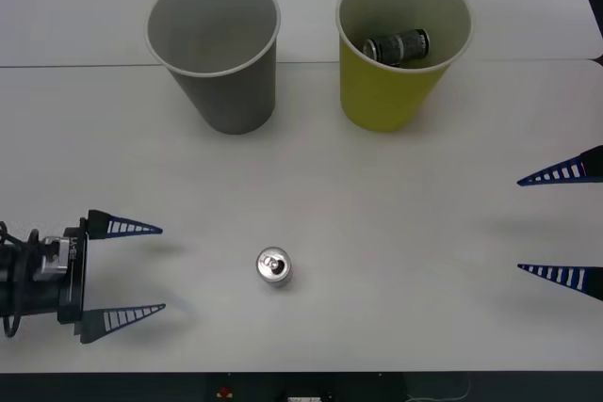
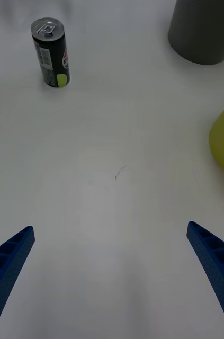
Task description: Put the can into the green bin and the plastic bottle into the gray bin
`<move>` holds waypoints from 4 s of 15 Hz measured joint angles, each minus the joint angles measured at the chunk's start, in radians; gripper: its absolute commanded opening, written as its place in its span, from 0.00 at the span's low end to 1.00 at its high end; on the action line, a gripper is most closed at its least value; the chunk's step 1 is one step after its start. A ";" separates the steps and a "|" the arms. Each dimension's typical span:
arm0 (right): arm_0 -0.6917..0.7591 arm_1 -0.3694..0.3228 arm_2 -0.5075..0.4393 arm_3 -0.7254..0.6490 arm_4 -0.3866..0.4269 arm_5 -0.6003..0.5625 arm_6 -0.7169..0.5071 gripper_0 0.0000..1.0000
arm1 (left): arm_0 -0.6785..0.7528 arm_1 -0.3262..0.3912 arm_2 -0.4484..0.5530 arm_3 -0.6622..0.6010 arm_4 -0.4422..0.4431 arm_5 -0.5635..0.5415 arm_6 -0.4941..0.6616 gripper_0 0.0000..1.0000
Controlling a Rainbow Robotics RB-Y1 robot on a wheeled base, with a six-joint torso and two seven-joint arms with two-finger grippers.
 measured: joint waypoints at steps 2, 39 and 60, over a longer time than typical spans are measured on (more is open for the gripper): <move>0.000 0.000 0.000 0.000 0.000 0.000 0.000 1.00 | -0.046 -0.029 -0.073 0.053 0.056 0.001 -0.047 1.00; 0.000 0.000 0.000 0.000 0.000 0.000 0.000 1.00 | -0.296 -0.353 -0.441 0.209 0.166 0.232 -0.183 0.00; 0.000 0.000 0.000 0.000 0.000 0.000 0.000 1.00 | -0.041 -0.283 0.094 -0.484 -0.718 0.311 0.993 0.00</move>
